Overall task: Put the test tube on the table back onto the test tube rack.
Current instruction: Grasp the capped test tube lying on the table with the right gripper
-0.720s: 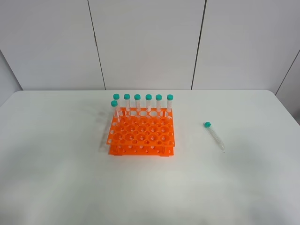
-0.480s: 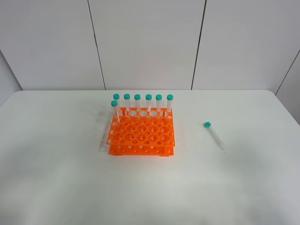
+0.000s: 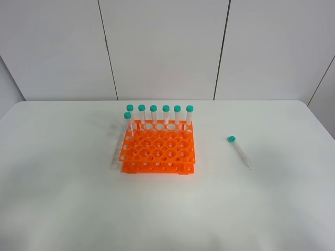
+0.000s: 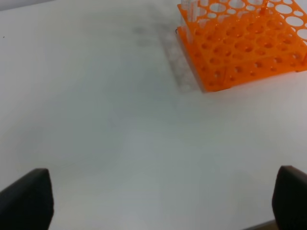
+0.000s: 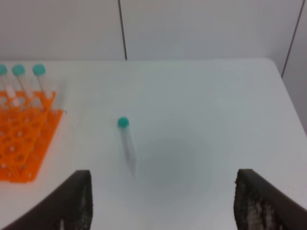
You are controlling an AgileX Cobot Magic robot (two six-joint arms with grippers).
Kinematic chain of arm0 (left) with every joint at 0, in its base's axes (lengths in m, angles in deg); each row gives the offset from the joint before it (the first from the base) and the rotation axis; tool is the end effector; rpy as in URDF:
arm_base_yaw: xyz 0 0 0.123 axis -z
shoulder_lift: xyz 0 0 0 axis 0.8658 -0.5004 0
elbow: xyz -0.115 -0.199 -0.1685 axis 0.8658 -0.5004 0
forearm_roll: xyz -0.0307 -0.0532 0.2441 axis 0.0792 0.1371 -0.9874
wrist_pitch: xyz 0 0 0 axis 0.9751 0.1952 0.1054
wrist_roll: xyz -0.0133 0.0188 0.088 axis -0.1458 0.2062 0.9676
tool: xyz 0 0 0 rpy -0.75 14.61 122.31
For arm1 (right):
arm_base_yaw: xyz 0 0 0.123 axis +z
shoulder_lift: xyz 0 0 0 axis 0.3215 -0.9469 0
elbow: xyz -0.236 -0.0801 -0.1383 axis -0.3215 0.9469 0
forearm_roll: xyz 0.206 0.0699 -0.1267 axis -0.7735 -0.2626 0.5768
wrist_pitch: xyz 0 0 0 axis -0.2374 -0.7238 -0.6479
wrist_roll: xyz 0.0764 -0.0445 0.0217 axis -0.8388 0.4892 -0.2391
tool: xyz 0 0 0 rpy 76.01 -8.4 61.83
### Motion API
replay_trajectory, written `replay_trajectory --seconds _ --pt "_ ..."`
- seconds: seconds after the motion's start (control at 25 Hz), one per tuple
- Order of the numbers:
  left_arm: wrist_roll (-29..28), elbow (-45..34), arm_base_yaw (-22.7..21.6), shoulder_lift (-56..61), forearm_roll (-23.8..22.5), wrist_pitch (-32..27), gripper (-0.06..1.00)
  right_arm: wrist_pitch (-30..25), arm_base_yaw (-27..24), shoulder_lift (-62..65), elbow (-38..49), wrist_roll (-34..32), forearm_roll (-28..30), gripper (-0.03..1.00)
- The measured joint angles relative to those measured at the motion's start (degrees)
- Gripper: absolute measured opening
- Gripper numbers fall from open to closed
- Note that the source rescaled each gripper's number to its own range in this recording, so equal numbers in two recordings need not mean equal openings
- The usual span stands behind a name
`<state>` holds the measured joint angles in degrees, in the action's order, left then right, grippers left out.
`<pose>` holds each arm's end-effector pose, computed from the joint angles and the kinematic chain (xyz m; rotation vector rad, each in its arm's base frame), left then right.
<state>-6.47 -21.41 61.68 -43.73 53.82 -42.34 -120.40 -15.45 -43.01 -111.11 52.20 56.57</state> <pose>-0.0085 -0.0167 0.2764 0.3179 2.0273 -0.1065 0.0078 -0.0048 0.3154 0.0185 1.9181 0.0092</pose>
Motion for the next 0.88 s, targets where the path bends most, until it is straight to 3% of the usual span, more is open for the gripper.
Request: replay_trajectory --seconds 0.24,0.6,0.88 --pt "0.00 0.00 0.00 0.00 0.00 0.00 1.00 1.60 0.00 -18.92 -11.58 4.04 0.00 1.00" --pt "0.00 0.00 0.00 0.00 0.00 0.00 1.00 -12.80 0.00 -50.61 -35.94 7.75 -1.13 1.00" --pt "0.00 0.00 0.00 0.00 0.00 0.00 1.00 -13.97 0.00 -67.52 -43.63 12.96 -8.14 0.94"
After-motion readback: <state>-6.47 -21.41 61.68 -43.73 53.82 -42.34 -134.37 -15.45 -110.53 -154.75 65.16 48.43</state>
